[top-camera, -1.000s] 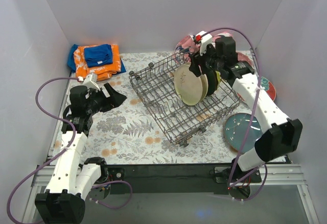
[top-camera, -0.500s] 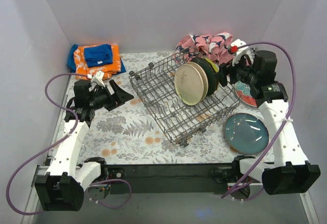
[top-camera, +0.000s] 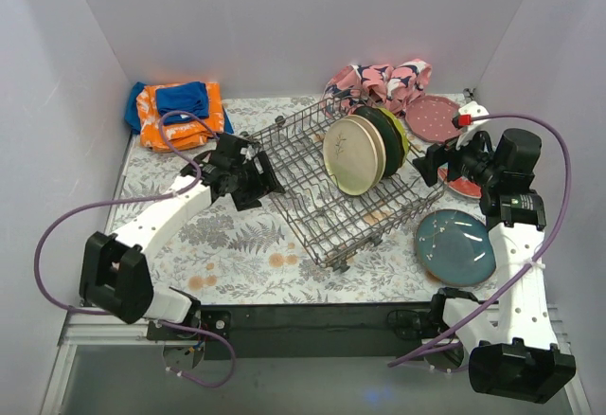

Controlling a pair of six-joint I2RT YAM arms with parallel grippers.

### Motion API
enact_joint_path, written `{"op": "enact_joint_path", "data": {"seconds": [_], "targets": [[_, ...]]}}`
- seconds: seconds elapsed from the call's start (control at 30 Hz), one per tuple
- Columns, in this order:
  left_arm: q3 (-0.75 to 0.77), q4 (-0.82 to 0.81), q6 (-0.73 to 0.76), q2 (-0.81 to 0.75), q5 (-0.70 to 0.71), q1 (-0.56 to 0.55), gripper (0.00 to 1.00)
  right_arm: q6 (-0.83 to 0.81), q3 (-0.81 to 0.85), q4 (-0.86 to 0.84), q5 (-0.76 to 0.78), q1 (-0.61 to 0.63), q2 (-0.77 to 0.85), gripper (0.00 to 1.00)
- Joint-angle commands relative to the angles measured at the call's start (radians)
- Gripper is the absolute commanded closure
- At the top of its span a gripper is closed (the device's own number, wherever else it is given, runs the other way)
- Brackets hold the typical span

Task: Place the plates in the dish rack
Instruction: Move the dish rack

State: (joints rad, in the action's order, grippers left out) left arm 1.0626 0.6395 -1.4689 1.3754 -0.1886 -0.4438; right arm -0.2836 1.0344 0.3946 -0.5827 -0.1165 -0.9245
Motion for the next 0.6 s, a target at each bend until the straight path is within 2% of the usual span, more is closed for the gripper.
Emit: {"op": "enact_joint_path", "data": {"seconds": [0.0, 0.2, 0.33, 0.57], "targets": [[0.108, 0.144, -0.073, 0.1, 0.25, -0.061, 0.26, 0.018, -0.04, -0.059, 0.004, -0.011, 0.018, 0.02], [0.189, 0.164, -0.096, 0.244, 0.32, -0.101, 0.28, 0.032, -0.062, -0.069, -0.002, -0.018, 0.016, 0.02], [0.243, 0.18, -0.077, 0.326, 0.379, -0.102, 0.37, 0.038, -0.073, -0.076, -0.008, -0.023, 0.012, 0.02], [0.315, 0.223, -0.048, 0.431, 0.492, -0.102, 0.46, 0.037, -0.089, -0.076, 0.007, -0.034, -0.008, 0.02]]}}
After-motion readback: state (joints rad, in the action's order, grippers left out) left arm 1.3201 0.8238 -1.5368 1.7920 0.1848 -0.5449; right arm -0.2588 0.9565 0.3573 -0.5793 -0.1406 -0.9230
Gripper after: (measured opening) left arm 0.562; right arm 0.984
